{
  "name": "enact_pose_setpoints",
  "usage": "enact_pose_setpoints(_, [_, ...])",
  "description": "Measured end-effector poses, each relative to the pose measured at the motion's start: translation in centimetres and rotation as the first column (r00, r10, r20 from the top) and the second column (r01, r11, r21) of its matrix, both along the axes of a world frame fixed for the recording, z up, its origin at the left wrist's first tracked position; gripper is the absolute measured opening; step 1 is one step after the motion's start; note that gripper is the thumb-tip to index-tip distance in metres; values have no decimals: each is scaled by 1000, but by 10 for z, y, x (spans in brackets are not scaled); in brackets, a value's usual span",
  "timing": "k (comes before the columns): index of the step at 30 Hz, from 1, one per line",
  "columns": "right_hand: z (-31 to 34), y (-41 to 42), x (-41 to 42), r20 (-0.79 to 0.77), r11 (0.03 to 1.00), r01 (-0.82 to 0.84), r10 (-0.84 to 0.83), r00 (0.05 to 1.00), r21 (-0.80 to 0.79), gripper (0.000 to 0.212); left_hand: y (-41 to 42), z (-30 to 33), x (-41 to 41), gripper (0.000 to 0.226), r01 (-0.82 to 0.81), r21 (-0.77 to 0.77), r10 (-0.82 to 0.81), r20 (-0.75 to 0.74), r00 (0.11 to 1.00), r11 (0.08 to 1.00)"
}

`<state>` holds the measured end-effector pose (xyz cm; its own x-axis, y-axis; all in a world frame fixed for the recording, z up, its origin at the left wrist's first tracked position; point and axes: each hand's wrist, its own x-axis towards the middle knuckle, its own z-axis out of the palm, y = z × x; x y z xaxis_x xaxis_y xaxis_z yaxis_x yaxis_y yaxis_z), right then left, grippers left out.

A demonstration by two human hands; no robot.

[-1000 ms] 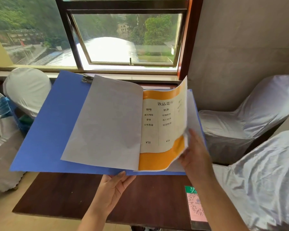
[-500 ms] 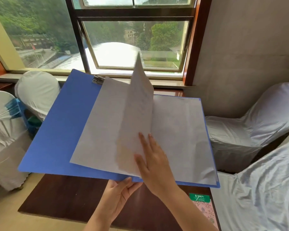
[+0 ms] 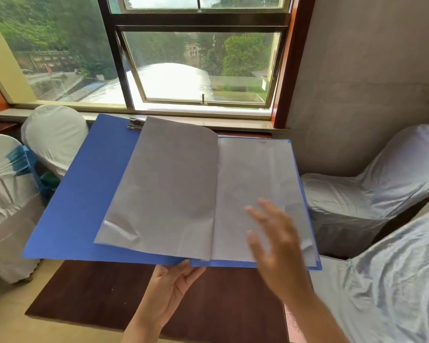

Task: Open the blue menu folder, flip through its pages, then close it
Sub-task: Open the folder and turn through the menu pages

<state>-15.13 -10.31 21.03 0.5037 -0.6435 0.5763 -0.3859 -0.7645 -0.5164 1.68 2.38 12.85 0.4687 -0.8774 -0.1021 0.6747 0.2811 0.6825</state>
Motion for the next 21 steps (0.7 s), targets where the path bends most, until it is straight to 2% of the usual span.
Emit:
enact_pose_setpoints(1, [3,-13,-14,11,993,115,-115,993,14,47,1,0,2,39,-11,-2,11,-10,1000,1000])
enact_pose_setpoints(2, [5,-27,-30,1,979,182,-183,983,92,56,1,-1,4,41,-20,-4,20,-17,1000,1000])
enact_pose_setpoints(3, [7,-38,-44,-3,952,172,-177,984,254,66,2,-1,6,43,-29,-6,29,-22,999,1000])
enact_pose_setpoints(4, [10,-46,-56,43,883,79,-111,993,464,72,1,-2,8,45,-37,-8,37,-23,999,999])
enact_pose_setpoints(5, [13,-51,-66,140,758,-72,-25,990,649,73,0,-2,10,46,-40,-11,40,-20,999,999])
enact_pose_setpoints(6, [14,-55,-74,241,633,-211,39,970,745,70,-1,-1,11,47,-39,-14,39,-16,999,999])
enact_pose_setpoints(7, [14,-58,-80,299,564,-290,79,951,773,67,-2,0,12,47,-36,-18,36,-12,999,999])
enact_pose_setpoints(8, [14,-60,-85,317,541,-322,106,943,777,65,-3,1,13,47,-33,-21,32,-8,999,999])
enact_pose_setpoints(14, [11,-66,-95,269,592,-309,158,950,745,56,-5,-1,18,43,-23,-19,23,5,1000,1000])
enact_pose_setpoints(18, [11,-64,-89,279,653,-270,94,956,707,45,-5,-2,19,39,-19,-19,19,10,1000,1000])
enact_pose_setpoints(21, [7,-63,-80,229,752,-165,20,973,638,36,-4,-1,18,41,-16,-19,16,11,1000,1000])
